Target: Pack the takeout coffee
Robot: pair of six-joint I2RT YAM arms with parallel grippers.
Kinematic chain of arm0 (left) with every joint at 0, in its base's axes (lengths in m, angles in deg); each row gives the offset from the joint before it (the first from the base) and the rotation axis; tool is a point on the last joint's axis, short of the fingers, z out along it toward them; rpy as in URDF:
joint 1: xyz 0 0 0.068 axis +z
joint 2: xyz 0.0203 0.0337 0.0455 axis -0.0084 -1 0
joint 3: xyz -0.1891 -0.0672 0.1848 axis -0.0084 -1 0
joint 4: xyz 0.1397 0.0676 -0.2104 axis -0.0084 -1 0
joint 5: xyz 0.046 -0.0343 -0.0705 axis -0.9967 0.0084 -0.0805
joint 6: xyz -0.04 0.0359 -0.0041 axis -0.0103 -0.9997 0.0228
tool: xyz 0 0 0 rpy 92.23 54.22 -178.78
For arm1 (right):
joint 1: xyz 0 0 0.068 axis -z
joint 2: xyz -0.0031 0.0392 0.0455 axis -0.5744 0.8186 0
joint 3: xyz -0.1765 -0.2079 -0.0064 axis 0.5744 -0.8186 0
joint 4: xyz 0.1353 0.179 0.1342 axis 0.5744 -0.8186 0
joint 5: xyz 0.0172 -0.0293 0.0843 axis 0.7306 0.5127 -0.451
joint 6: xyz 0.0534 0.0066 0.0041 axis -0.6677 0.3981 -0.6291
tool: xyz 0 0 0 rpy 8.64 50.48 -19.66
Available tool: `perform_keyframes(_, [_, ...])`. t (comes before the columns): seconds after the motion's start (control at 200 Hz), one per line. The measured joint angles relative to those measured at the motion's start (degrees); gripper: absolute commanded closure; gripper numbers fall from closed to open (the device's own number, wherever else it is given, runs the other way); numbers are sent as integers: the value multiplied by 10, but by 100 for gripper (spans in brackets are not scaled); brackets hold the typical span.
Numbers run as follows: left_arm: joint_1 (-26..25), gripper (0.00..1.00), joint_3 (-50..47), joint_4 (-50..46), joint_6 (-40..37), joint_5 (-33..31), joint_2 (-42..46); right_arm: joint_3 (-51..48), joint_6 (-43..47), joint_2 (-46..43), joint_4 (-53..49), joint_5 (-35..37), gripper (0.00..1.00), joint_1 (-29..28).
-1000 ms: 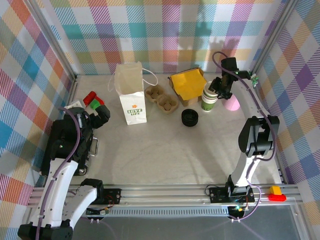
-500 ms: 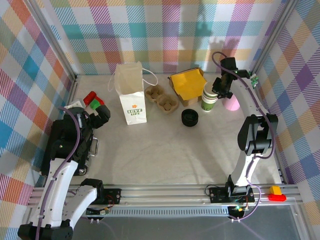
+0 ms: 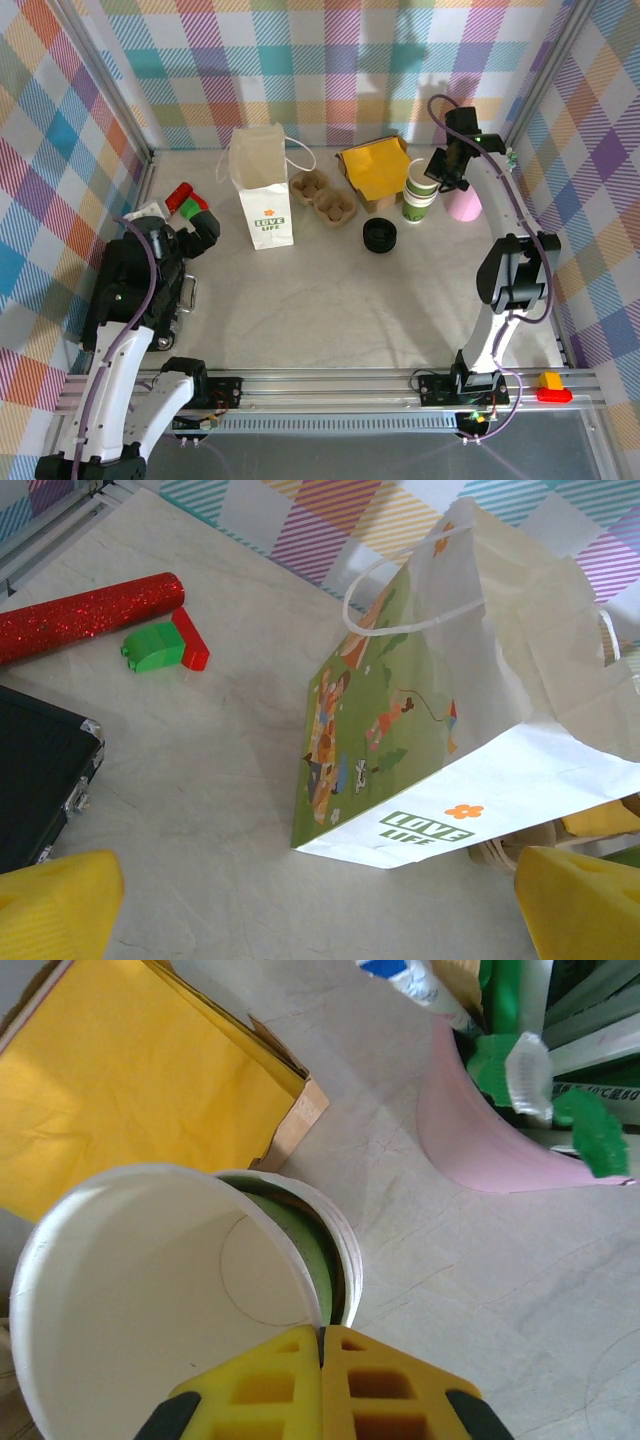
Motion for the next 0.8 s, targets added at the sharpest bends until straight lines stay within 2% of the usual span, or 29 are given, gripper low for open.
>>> perform_keyframes(0.61, [0, 0, 0, -4, 0, 5, 12, 16, 6, -24, -10, -7, 100, 0])
perform_keyframes(0.8, [0, 0, 2, -5, 0, 11, 11, 51, 12, -34, -33, -13, 100, 0])
